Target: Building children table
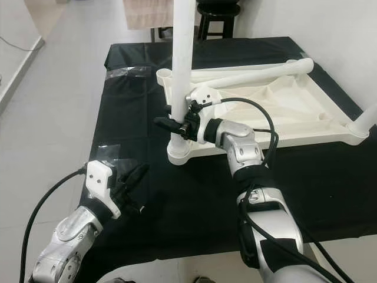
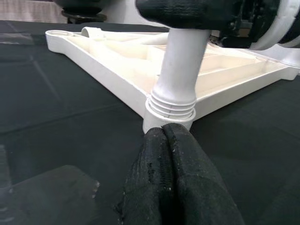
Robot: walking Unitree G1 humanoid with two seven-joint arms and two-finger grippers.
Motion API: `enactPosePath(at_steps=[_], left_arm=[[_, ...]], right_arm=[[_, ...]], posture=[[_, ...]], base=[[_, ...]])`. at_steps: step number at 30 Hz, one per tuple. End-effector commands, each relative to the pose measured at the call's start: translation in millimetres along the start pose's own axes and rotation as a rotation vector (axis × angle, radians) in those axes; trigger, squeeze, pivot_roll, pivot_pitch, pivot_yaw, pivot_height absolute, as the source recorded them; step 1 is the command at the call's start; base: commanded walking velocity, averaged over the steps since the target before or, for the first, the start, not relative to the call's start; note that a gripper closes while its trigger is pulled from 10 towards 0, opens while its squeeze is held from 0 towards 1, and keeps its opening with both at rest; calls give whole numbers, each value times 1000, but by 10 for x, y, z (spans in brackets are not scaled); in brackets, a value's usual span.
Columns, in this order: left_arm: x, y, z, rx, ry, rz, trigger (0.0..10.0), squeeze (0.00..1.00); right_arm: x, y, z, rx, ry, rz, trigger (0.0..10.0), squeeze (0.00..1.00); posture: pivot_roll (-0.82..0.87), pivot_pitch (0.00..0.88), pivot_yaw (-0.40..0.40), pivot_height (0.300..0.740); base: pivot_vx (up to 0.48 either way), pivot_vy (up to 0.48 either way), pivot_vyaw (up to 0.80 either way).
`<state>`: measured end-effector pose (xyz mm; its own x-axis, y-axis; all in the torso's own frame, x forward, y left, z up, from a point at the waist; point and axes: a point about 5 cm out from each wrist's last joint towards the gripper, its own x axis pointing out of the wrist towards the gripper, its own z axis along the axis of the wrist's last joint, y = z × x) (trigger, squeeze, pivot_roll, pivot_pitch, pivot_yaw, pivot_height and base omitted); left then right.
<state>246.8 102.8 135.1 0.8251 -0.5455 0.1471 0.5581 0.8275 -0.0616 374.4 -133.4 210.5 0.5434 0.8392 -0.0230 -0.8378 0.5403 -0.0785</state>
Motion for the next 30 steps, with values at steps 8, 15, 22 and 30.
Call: enactPosePath(at_steps=[8, 15, 22, 30], left_arm=[[-35, 13, -4, -5, 12, 1, 10000, 0], [-14, 44, -3, 3, 11, 7, 10000, 0], [-11, 69, 4, 5, 4, 29, 10000, 0], [3, 49, 0, 0, 7, 19, 10000, 0]], right_arm=[[-166, 3, -325, 92, 38, -586, 0, 0], [63, 552, -658, 169, 23, -622, 0, 0], [56, 586, -641, 158, 40, -618, 0, 0], [87, 526, -448, 165, -13, -529, 10000, 1000]], posture=[[1, 146, -27, 740], [4, 132, -32, 740], [-6, 135, -26, 740], [5, 131, -21, 740]], base=[[0, 0, 0], [0, 0, 0], [0, 0, 0], [0, 0, 0]])
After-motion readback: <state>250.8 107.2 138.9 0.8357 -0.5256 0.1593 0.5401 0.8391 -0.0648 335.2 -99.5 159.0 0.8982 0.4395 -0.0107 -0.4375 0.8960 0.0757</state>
